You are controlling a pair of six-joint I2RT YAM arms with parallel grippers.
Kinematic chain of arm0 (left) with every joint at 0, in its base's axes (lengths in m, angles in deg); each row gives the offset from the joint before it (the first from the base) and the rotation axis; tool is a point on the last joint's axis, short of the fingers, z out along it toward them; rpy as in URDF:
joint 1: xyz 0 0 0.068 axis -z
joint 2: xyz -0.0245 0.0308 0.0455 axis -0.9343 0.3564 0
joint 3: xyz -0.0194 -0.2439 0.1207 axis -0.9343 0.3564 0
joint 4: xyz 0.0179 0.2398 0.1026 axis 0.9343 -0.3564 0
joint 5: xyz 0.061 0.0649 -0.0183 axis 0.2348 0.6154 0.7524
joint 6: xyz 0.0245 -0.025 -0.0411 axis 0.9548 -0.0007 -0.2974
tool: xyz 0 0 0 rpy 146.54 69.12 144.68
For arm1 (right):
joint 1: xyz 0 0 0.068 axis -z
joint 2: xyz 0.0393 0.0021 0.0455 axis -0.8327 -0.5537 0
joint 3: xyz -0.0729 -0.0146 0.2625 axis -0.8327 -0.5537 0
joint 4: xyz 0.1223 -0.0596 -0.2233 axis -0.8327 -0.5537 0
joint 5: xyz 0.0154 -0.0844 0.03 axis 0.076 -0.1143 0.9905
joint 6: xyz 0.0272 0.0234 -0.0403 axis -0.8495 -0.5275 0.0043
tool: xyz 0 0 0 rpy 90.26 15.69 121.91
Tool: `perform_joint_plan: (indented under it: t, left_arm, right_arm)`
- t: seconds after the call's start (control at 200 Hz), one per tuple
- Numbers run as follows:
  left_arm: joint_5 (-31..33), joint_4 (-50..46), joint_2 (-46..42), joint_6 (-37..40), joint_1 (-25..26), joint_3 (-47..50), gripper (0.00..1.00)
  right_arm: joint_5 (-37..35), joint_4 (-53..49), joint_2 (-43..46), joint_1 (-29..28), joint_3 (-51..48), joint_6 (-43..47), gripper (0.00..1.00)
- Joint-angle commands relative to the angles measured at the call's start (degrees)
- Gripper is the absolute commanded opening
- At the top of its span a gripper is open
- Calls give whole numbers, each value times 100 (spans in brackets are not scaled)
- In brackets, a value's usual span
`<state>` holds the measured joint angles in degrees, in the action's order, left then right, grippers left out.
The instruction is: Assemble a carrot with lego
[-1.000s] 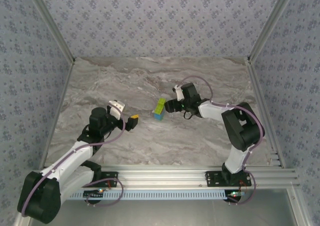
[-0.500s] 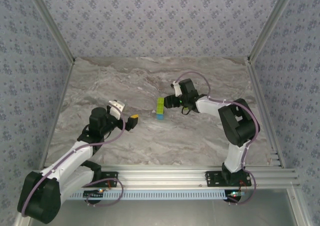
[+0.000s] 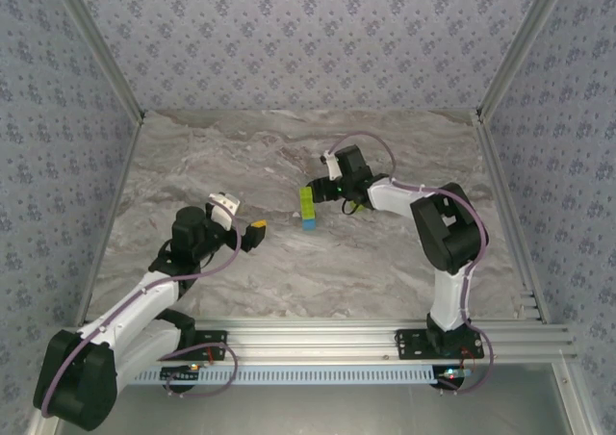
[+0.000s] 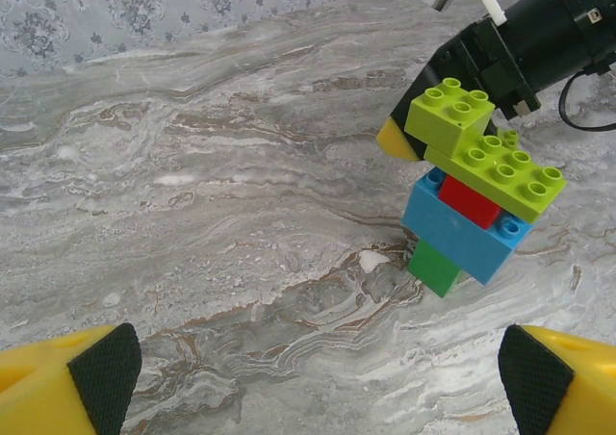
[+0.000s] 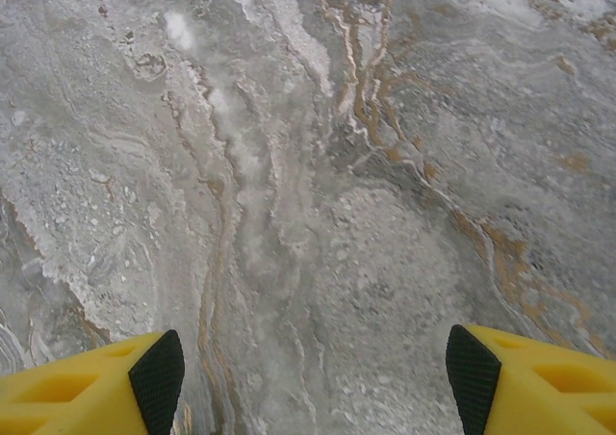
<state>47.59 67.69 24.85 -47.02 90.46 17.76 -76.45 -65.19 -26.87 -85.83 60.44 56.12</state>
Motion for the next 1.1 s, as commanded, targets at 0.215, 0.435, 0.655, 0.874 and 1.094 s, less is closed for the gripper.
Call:
perform_joint_plan:
  t: [0.215, 0.435, 0.655, 0.874, 1.094]
  left_arm:
    - [51, 80, 37, -87, -34, -108, 98]
    - [61, 75, 43, -86, -34, -124, 98]
    - [47, 69, 71, -83, -35, -134, 98]
    - [46, 62, 95, -90, -34, -154, 97]
    - [37, 41, 125, -90, -34, -183, 98]
  right_arm:
    - [43, -259, -325, -159, 489, 11, 76]
    - [175, -420, -542, -160, 809, 122, 76]
    - [519, -675, -825, -102, 1286, 442, 76]
    - [908, -848, -985, -91, 1545, 670, 76]
    - [1097, -907, -1002, -180, 1549, 837, 76]
